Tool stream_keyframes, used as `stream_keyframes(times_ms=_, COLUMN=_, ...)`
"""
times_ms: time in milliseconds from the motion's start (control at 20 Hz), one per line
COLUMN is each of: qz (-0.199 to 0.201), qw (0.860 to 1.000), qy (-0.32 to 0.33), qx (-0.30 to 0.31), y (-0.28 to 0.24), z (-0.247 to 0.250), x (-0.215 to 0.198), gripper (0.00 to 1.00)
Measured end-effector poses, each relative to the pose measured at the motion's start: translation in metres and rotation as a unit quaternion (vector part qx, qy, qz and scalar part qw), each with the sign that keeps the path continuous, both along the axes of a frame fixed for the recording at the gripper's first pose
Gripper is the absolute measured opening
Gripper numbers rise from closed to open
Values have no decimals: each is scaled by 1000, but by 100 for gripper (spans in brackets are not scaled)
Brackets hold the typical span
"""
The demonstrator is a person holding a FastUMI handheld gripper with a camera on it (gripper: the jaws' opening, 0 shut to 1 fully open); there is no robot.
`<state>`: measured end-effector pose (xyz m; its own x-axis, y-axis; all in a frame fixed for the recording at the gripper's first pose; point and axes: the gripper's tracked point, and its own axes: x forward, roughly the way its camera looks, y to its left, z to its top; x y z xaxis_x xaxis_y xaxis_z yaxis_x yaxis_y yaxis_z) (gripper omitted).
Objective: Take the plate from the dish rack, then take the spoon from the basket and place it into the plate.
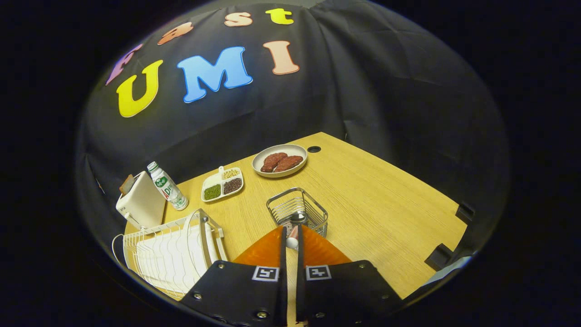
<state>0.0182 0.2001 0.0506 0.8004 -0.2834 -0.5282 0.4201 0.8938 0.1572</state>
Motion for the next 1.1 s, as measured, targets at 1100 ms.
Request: stream_keyframes(times_ms=1100, qz=20, qw=997, qy=-42, qx=-58, y=21, z=79, x=-39, gripper=1)
